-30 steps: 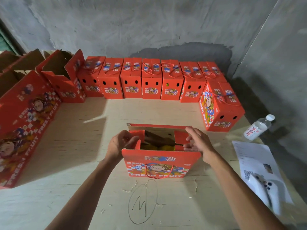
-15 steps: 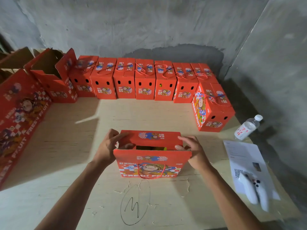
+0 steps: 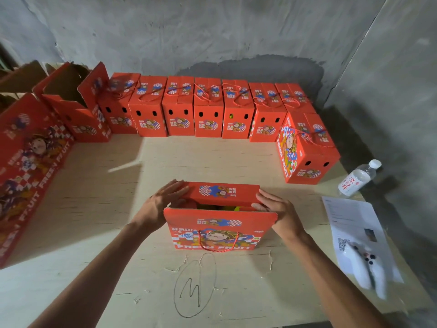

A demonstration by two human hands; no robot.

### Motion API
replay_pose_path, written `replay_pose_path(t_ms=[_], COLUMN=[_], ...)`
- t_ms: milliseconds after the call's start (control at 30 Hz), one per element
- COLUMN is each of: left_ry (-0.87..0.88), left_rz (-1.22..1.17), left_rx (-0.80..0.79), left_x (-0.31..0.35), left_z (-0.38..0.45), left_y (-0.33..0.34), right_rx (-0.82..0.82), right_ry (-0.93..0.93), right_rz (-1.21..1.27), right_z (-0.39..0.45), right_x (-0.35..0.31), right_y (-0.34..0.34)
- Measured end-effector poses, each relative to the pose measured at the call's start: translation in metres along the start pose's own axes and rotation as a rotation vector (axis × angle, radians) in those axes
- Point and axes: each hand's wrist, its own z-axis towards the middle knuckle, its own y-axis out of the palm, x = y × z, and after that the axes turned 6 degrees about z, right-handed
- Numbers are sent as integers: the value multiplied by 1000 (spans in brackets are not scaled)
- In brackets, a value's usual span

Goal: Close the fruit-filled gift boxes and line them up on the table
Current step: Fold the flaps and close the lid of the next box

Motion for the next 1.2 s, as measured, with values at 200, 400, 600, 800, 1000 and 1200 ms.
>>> replay_pose_path(t_ms=[200, 400, 600, 800, 1000, 1200], left_ry=[39, -90, -288, -546, -447, -505], left_rz=[-184, -486, -784, -1098, -1097, -1000], left_rx=[72, 200, 290, 66, 6, 1], left_x=[1, 10, 28, 23, 24, 32], left_z=[-9, -11, -3, -3, -4, -6], left_y=[0, 8, 17, 13, 12, 6], right_rx=[-1, 56, 294, 221, 151, 143], right_ry=[97, 185, 517, 593, 602, 634], right_rz=[52, 155, 738, 855, 850, 792], right_z=[-5, -6, -2, 2, 9, 6], right_x=[2, 8, 3, 10, 9, 5], right_y=[1, 9, 28, 33, 27, 24])
